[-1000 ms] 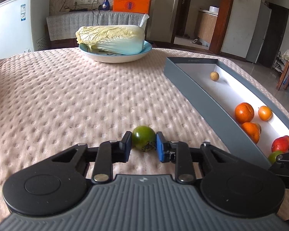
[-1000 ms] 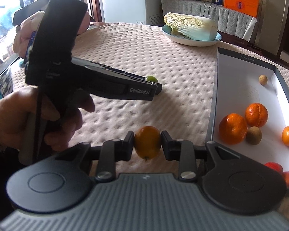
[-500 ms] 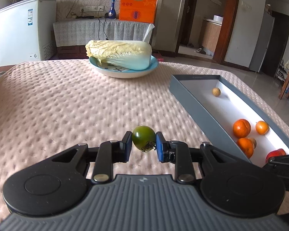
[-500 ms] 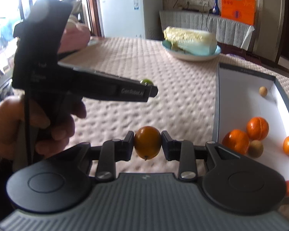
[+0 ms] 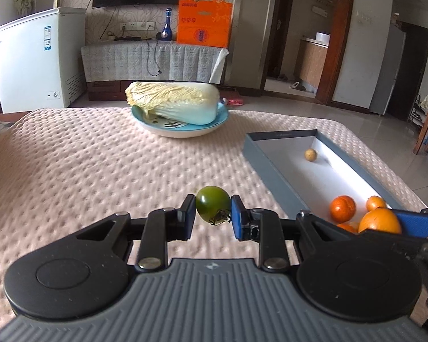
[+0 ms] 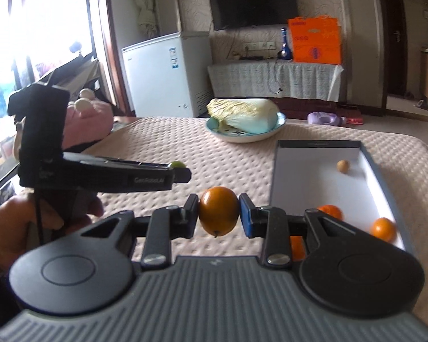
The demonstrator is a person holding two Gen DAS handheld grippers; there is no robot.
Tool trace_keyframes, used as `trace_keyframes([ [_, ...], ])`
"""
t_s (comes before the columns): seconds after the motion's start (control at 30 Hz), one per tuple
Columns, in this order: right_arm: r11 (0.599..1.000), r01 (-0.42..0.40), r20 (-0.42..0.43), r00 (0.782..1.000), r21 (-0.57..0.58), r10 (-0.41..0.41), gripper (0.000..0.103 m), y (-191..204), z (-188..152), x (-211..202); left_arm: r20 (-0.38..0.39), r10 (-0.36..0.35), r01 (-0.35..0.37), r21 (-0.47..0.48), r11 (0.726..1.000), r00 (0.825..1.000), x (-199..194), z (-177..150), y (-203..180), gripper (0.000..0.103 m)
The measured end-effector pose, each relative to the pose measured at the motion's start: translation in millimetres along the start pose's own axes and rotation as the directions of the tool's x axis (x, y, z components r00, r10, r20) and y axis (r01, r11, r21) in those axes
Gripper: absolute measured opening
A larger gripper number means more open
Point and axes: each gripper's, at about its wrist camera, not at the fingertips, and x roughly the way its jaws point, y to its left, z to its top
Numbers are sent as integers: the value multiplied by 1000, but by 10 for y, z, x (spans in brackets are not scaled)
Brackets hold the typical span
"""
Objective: Organize fruits
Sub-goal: 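Carry the green tomato and orange in both tools over the box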
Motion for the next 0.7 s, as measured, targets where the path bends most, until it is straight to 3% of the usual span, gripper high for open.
trace_keyframes([
  [0.5, 978, 174, 4, 985, 113, -175, 34, -683, -190, -568, -1, -128, 128, 39, 991, 992, 207, 14, -822, 30],
  [0.7, 973, 192, -13, 981, 132, -192, 34, -800, -237, -645, -16, -168, 169, 59, 984, 986, 338, -13, -1161, 31],
])
